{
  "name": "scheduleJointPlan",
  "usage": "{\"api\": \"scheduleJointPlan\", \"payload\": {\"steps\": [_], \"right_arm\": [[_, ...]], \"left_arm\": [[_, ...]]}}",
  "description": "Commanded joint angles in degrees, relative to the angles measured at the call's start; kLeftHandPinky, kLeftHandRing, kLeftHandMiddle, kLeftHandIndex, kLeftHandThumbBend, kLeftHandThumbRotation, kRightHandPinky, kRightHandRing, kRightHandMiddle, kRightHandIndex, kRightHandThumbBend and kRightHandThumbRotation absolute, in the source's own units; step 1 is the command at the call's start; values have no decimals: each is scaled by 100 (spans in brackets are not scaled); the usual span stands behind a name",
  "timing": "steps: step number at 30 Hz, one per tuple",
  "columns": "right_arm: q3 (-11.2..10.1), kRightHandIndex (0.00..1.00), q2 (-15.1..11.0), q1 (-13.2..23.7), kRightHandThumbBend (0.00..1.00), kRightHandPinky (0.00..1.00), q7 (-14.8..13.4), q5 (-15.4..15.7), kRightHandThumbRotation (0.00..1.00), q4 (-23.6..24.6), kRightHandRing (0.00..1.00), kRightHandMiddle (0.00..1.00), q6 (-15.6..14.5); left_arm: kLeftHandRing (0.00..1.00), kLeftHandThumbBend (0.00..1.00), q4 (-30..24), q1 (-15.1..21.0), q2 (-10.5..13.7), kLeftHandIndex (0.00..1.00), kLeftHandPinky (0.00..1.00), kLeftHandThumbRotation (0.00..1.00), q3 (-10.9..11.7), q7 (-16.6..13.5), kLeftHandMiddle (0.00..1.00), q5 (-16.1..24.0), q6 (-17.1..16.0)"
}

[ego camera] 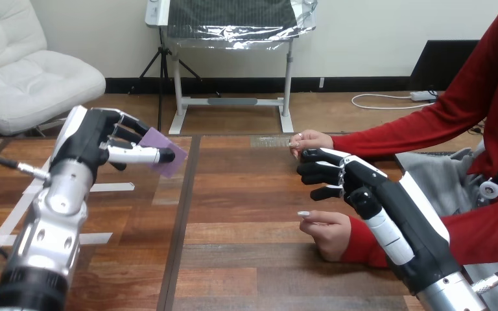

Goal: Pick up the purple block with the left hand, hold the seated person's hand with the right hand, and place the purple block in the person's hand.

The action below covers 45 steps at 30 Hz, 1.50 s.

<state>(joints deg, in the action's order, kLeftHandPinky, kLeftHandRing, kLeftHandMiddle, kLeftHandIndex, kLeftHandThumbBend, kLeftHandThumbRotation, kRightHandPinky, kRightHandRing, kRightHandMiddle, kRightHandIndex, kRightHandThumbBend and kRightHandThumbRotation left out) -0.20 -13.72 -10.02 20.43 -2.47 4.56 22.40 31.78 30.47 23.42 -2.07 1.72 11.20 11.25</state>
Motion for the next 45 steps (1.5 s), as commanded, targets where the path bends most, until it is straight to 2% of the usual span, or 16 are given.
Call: {"api": "scheduleJointPlan", "payload": {"steps": [1,6,12,14,17,21,25,31,36,41,45], "right_arm": [[-86,80,-37,482,87,71,-106,55,99,-215,77,78,238],[-102,80,-53,599,86,71,-99,38,97,-409,77,78,338],[-146,80,-88,779,86,71,-204,164,94,-674,77,78,460],[-166,80,-161,867,86,73,-258,304,94,-786,78,79,499],[-188,80,-358,1004,88,73,-407,732,94,-910,78,79,514],[-210,81,-463,1134,88,73,-517,966,94,-1042,78,80,511],[-215,81,-638,1301,89,73,-641,1275,91,-1127,79,80,360],[-188,81,-866,1581,90,73,-718,1519,85,-1364,79,81,356],[-160,82,-1030,1767,89,70,-708,1582,78,-1529,79,82,338],[-124,83,-1208,1983,89,69,-771,1776,76,-1705,79,82,311],[-82,84,-1367,2173,91,68,-776,1978,76,-1804,79,83,165]], "left_arm": [[41,67,-676,22,-99,45,36,0,133,-93,46,-61,-35],[42,65,-853,-132,-120,45,36,0,162,-51,47,-80,-61],[42,64,-958,-315,-180,46,37,0,243,-4,47,-182,-222],[41,64,-975,-379,-195,45,36,0,265,-3,46,-212,-312],[41,63,-1037,-477,-233,45,36,0,305,-18,46,-283,-368],[41,63,-1145,-574,-262,45,37,0,334,-22,46,-344,-370],[41,62,-1353,-694,-312,45,36,0,370,-44,46,-387,-246],[41,61,-1586,-863,-398,45,36,0,460,-44,45,-465,-240],[41,59,-1755,-1002,-448,45,36,0,524,0,45,-583,-297],[41,58,-1965,-1136,-520,44,36,0,604,-10,45,-726,-229],[41,57,-2126,-1241,-555,44,36,0,641,-23,44,-813,-209]]}}
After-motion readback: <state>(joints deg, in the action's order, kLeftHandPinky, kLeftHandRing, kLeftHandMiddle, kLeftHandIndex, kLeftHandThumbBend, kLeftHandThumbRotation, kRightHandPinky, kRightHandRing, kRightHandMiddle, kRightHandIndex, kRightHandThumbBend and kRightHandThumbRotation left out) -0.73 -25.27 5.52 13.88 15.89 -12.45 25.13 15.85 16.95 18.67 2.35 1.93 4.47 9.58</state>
